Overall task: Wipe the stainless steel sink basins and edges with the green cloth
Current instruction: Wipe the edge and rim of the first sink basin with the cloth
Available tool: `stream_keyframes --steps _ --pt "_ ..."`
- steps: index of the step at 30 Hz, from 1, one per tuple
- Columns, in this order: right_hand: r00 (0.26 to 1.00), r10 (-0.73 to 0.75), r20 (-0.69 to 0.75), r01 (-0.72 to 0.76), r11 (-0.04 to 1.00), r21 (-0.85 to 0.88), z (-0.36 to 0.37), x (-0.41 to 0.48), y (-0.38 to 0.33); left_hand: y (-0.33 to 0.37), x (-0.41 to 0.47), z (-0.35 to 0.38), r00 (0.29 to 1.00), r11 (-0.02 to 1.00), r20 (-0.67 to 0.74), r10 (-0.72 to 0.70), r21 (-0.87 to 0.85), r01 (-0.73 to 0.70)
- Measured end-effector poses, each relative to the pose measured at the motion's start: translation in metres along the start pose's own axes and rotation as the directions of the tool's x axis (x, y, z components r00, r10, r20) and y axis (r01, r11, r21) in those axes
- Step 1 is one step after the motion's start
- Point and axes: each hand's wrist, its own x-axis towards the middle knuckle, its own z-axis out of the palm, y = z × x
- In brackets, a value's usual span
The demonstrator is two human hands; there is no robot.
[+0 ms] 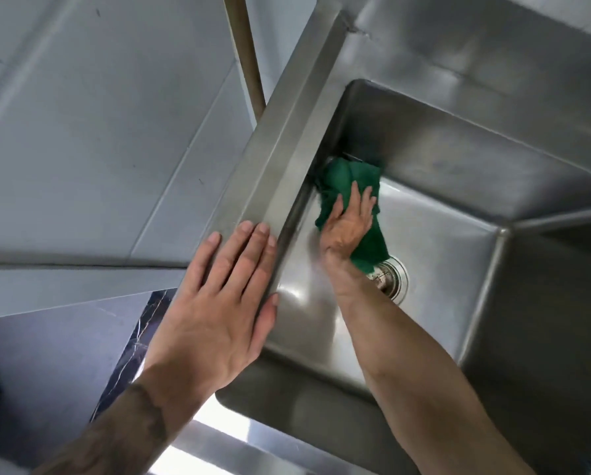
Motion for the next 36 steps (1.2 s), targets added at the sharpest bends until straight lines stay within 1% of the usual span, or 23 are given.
stream_keyframes --steps 1,2,3,5,6,7,8,10,13,15,19,22,24,26,27,29,30,32,35,36 --pt "0.999 0.008 0.048 -0.012 0.996 0.093 0.004 -0.004 -0.015 -0.001 0.000 0.000 1.000 1.000 0.010 0.004 0.000 -0.004" --pt "0.993 0.039 0.115 -0.060 0.981 0.183 0.007 -0.007 -0.027 -0.001 -0.001 -0.001 1.000 1.000 0.023 0.006 -0.004 -0.006" --pt "0.979 0.096 0.178 -0.142 0.954 0.266 0.009 -0.009 -0.039 -0.002 -0.001 -0.001 0.999 1.000 0.031 0.013 -0.008 -0.012" --pt "0.926 0.231 0.297 -0.343 0.844 0.413 0.007 -0.007 -0.056 -0.001 -0.001 0.000 0.999 1.000 0.040 0.020 -0.013 -0.020" --pt "0.902 0.280 0.330 -0.414 0.778 0.473 0.004 -0.004 -0.060 -0.002 -0.001 0.000 0.999 0.999 0.037 0.026 -0.021 -0.025" --pt "0.885 0.306 0.352 -0.456 0.726 0.515 0.001 -0.002 -0.061 -0.004 0.000 0.000 0.999 0.999 0.029 0.030 -0.035 -0.029" --pt "0.879 0.301 0.370 -0.469 0.692 0.549 -0.003 -0.001 -0.065 -0.005 0.001 -0.001 1.000 0.998 0.017 0.026 -0.055 -0.025" --pt "0.900 0.239 0.365 -0.424 0.681 0.598 -0.015 -0.005 -0.082 -0.006 0.000 -0.001 1.000 0.994 -0.016 0.011 -0.112 -0.012" --pt "0.948 0.152 0.281 -0.307 0.680 0.666 -0.033 -0.011 -0.107 -0.010 0.008 -0.010 0.996 0.980 -0.091 -0.014 -0.199 -0.004" --pt "0.961 0.142 0.237 -0.268 0.693 0.669 -0.036 -0.013 -0.116 -0.018 0.028 -0.014 0.993 0.981 -0.117 -0.009 -0.193 -0.014" --pt "0.965 0.146 0.216 -0.254 0.717 0.649 -0.030 -0.014 -0.116 -0.030 0.061 -0.010 0.999 0.986 -0.041 0.022 -0.162 -0.028" --pt "0.946 0.202 0.253 -0.321 0.702 0.636 -0.015 -0.001 -0.105 -0.032 0.064 -0.003 1.000 0.990 -0.025 0.017 -0.140 -0.020" --pt "0.946 0.228 0.230 -0.322 0.721 0.614 -0.020 -0.005 -0.116 -0.030 0.063 -0.005 1.000 0.990 -0.015 0.017 -0.137 -0.019" --pt "0.968 0.187 0.169 -0.252 0.724 0.643 -0.035 -0.013 -0.131 -0.030 0.064 -0.006 1.000 0.991 0.008 0.029 -0.134 -0.027" --pt "0.975 0.156 0.158 -0.222 0.705 0.673 -0.037 -0.014 -0.132 -0.030 0.064 -0.006 0.999 0.991 0.021 0.032 -0.127 -0.029" --pt "0.979 0.133 0.153 -0.203 0.669 0.715 -0.037 -0.013 -0.130 -0.032 0.066 -0.005 0.999 0.993 0.045 0.031 -0.115 -0.025" --pt "0.980 0.136 0.148 -0.201 0.686 0.699 -0.038 -0.013 -0.133 -0.032 0.065 -0.005 0.998 0.993 0.050 0.031 -0.112 -0.025" --pt "0.972 0.172 0.159 -0.234 0.729 0.643 -0.030 -0.009 -0.130 -0.032 0.065 -0.006 0.998 0.993 0.052 0.030 -0.118 -0.023" --pt "0.919 0.280 0.278 -0.392 0.725 0.566 -0.009 -0.003 -0.109 -0.032 0.065 -0.006 0.997 0.993 0.072 0.038 -0.116 -0.029" --pt "0.913 0.290 0.286 -0.403 0.738 0.540 -0.010 -0.005 -0.109 -0.033 0.065 -0.006 0.997 0.993 0.071 0.038 -0.112 -0.030"
